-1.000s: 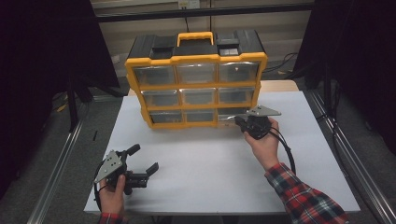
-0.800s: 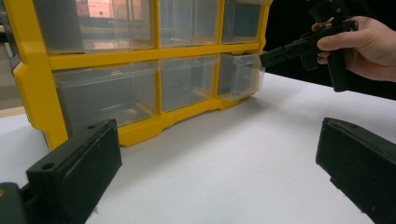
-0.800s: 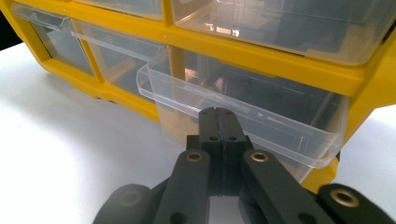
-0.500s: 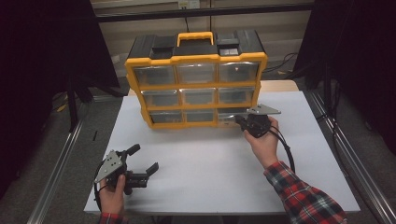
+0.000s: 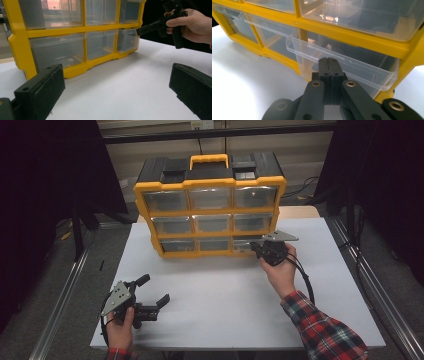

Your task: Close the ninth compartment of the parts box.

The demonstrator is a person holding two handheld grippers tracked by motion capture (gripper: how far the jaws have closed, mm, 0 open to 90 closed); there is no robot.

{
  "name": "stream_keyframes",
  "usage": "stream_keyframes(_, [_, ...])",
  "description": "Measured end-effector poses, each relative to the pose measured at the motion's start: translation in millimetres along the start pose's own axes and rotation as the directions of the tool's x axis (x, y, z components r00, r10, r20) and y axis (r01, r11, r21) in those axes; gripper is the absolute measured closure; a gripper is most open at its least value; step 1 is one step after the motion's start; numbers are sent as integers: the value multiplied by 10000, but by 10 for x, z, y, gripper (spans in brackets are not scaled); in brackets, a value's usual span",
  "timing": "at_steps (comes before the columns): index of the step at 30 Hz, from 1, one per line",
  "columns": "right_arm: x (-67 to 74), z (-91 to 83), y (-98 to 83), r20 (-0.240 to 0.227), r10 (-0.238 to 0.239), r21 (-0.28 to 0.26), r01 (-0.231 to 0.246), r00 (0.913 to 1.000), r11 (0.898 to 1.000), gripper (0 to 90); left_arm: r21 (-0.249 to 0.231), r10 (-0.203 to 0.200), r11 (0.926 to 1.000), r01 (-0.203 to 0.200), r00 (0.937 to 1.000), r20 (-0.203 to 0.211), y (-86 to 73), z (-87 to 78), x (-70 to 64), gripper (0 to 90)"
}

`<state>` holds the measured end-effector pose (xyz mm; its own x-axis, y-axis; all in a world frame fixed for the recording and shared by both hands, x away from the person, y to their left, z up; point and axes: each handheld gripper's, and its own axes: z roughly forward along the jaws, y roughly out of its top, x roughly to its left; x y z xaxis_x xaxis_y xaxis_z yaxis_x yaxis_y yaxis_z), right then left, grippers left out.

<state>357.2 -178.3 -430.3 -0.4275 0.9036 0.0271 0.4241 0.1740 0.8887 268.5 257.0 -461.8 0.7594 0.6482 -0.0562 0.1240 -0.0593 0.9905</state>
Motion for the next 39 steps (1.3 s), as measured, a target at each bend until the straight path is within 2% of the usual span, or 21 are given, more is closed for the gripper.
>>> stream_keyframes(26, [-20, 64, 25, 229, 17, -21, -17, 9997, 10000, 900, 71, 99, 9999, -99, 9999, 23, 0, -3, 12, 0])
stream_keyframes(39, [-53, 133, 26, 380, 16, 47, -17, 9993, 10000, 900, 8, 20, 10000, -20, 10000, -6, -1, -3, 10, 0])
